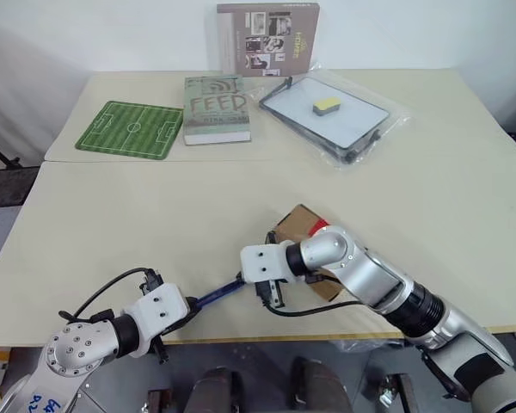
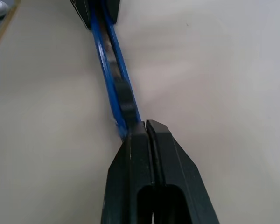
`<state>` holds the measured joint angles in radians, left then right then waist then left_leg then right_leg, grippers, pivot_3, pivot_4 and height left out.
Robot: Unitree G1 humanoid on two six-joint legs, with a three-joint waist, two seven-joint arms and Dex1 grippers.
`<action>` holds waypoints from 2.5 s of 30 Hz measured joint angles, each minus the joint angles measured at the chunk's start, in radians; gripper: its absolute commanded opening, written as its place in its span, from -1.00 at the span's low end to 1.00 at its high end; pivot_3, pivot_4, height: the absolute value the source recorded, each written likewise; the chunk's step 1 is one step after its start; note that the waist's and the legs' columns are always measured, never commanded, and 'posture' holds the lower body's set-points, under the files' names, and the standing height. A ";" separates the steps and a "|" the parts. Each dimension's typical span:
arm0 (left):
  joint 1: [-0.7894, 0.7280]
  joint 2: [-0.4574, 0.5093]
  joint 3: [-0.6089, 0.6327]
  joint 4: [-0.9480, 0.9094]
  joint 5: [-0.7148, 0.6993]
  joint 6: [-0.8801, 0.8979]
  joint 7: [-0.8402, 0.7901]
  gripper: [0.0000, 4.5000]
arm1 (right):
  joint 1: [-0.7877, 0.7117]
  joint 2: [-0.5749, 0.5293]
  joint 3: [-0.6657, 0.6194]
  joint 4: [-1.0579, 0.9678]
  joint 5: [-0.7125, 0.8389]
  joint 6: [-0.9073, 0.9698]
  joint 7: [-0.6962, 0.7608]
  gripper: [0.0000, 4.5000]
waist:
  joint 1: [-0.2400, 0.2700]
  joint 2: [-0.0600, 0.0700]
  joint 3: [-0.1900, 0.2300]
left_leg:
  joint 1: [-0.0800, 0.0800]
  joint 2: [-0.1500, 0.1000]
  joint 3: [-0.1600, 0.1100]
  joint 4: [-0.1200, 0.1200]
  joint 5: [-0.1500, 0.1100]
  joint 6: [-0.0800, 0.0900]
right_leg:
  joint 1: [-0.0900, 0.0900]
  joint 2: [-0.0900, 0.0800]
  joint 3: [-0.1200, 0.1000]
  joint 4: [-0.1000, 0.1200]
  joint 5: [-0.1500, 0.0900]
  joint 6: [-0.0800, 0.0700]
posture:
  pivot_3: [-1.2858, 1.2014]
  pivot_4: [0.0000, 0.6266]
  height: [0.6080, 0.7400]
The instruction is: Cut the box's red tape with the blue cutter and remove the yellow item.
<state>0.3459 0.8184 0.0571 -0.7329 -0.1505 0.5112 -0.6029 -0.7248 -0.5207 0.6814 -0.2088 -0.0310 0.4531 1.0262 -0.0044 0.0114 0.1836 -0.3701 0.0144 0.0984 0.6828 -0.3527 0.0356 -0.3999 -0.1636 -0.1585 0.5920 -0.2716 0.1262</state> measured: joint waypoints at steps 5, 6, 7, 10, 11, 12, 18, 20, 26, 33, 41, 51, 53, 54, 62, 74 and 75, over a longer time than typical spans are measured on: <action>-0.015 0.000 -0.002 0.010 0.000 0.000 -0.005 -0.80 | 0.008 -0.008 -0.014 0.004 -0.011 -0.018 0.026 -0.98 | 0.001 0.000 0.000 | 0.001 0.000 0.000 0.000 0.000 0.000 | 0.001 0.000 0.000 0.000 0.000 0.000 | 0.03 -0.52 1.00; -0.019 0.000 -0.004 0.013 0.000 0.000 -0.009 -0.80 | 0.010 -0.005 -0.017 0.007 -0.014 -0.020 0.029 -0.98 | 0.001 0.000 0.000 | 0.001 0.000 0.000 0.000 0.000 0.000 | 0.001 0.000 0.000 0.000 0.000 0.000 | 0.03 -0.52 1.00; -0.022 0.000 -0.004 0.016 0.000 0.000 -0.011 -0.80 | 0.011 -0.001 -0.018 0.009 -0.020 -0.021 0.029 -0.98 | 0.001 0.000 0.000 | 0.002 0.000 0.000 0.000 0.000 0.000 | 0.002 0.000 0.000 0.000 0.000 0.000 | 0.03 -0.52 1.00; -0.036 0.000 -0.008 0.026 0.000 0.002 -0.016 -0.80 | 0.014 0.020 -0.018 0.013 -0.027 -0.022 0.033 -0.98 | 0.002 0.002 -0.001 | 0.002 0.000 0.000 0.000 0.000 0.000 | 0.002 0.000 0.000 0.000 0.000 0.000 | 0.03 -0.52 1.00; -0.041 0.000 -0.010 0.030 0.000 0.002 -0.020 -0.80 | 0.016 0.027 -0.017 0.013 -0.028 -0.022 0.034 -0.98 | 0.002 0.002 -0.002 | 0.002 0.000 0.000 0.000 0.001 0.000 | 0.002 0.000 0.000 0.000 0.000 0.000 | 0.03 -0.52 1.00; -0.048 0.000 -0.013 0.034 0.000 0.003 -0.023 -0.80 | 0.019 0.034 -0.016 0.013 -0.028 -0.024 0.038 -0.98 | 0.003 0.003 -0.002 | 0.002 0.000 0.000 0.000 0.001 0.000 | 0.002 -0.001 0.000 0.000 0.000 0.000 | 0.03 -0.52 1.00; -0.078 0.000 -0.029 0.045 0.000 0.004 -0.027 -0.80 | 0.027 0.058 -0.015 0.019 -0.033 -0.025 0.044 -0.98 | 0.004 0.005 -0.003 | 0.003 -0.001 -0.001 0.000 0.001 0.001 | 0.004 -0.001 0.000 0.000 0.000 0.000 | 0.03 -0.52 1.00; -0.091 0.000 -0.036 0.050 0.001 0.006 -0.033 -0.80 | 0.028 0.074 -0.012 0.029 -0.046 -0.030 0.042 -0.98 | 0.005 0.006 -0.004 | 0.003 -0.001 -0.001 0.000 0.002 0.001 | 0.004 -0.001 0.000 0.000 0.000 0.000 | 0.03 -0.52 1.00; -0.107 0.000 -0.043 0.068 0.002 0.009 -0.036 -0.80 | 0.028 0.144 -0.003 0.092 -0.061 -0.059 0.041 -0.98 | 0.004 0.007 -0.005 | 0.004 -0.001 -0.001 0.000 0.002 0.000 | 0.005 -0.001 0.000 0.000 0.000 0.000 | 0.03 -0.52 1.00; -0.124 -0.002 -0.053 0.078 0.008 0.010 -0.038 -0.80 | 0.028 0.193 0.001 0.136 -0.074 -0.081 0.039 -0.98 | 0.003 0.012 -0.009 | 0.005 -0.001 -0.001 0.000 0.003 0.000 | 0.006 -0.002 0.001 0.001 0.000 -0.001 | 0.03 -0.52 1.00; -0.143 -0.014 -0.061 0.090 0.017 0.010 -0.042 -0.80 | 0.023 0.238 -0.015 0.174 -0.070 -0.074 0.042 -0.98 | 0.004 0.014 -0.010 | 0.005 -0.001 -0.001 0.000 0.003 0.000 | 0.006 -0.002 0.001 0.002 0.000 -0.001 | 0.03 -0.52 1.00; -0.226 -0.130 -0.058 0.256 0.042 -0.164 0.000 -0.80 | -0.045 0.161 -0.301 0.038 0.186 0.291 0.098 -0.72 | 0.002 0.012 -0.008 | 0.000 -0.001 -0.002 0.000 0.003 0.000 | 0.001 -0.002 0.000 0.002 0.000 -0.001 | 0.03 -0.52 1.00; -0.254 -0.167 -0.055 0.311 0.041 -0.225 0.013 -0.80 | -0.095 0.135 -0.371 0.018 0.239 0.408 0.086 -0.47 | 0.001 0.011 -0.007 | 0.000 -0.001 -0.002 0.000 0.003 0.000 | 0.000 -0.002 0.000 0.003 0.000 -0.001 | 0.03 -0.52 1.00; -0.266 -0.187 -0.049 0.332 0.041 -0.262 0.019 -0.80 | -0.128 0.115 -0.401 0.018 0.262 0.486 0.077 -0.30 | 0.001 0.011 -0.007 | -0.001 -0.001 -0.002 0.000 0.003 0.001 | 0.000 -0.002 0.000 0.003 0.000 -0.001 | 0.03 -0.52 1.00; -0.337 -0.265 -0.038 0.481 0.065 -0.552 0.027 -0.80 | -0.255 0.100 -0.495 0.104 0.377 0.874 -0.042 0.96 | -0.002 0.010 -0.007 | -0.007 -0.001 0.002 0.000 0.001 0.002 | -0.009 -0.002 -0.002 0.005 0.000 -0.001 | 0.03 -0.52 1.00; -0.442 -0.351 -0.078 0.621 0.158 -0.864 0.069 -0.80 | -0.384 0.196 -0.547 0.323 0.479 1.032 -0.160 1.00 | -0.002 0.009 -0.006 | -0.007 -0.001 0.004 0.000 0.001 0.003 | -0.010 -0.001 -0.002 0.004 0.001 0.000 | 0.03 -0.52 1.00; -0.454 -0.354 -0.078 0.630 0.163 -0.875 0.077 -0.80 | -0.394 0.197 -0.544 0.345 0.483 1.035 -0.165 1.00 | -0.002 0.009 -0.006 | -0.007 -0.001 0.004 0.000 0.001 0.003 | -0.010 -0.001 -0.002 0.004 0.001 0.000 | 0.03 -0.52 1.00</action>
<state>-0.1077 0.4647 -0.0207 -0.1028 0.0129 -0.3641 -0.5263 -1.1186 -0.3240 0.1374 0.1366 0.4519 1.4881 0.8607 -0.0068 0.0201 0.1776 -0.3775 0.0130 0.1026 0.6829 -0.3518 0.0385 -0.4095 -0.1649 -0.1605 0.5963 -0.2709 0.1259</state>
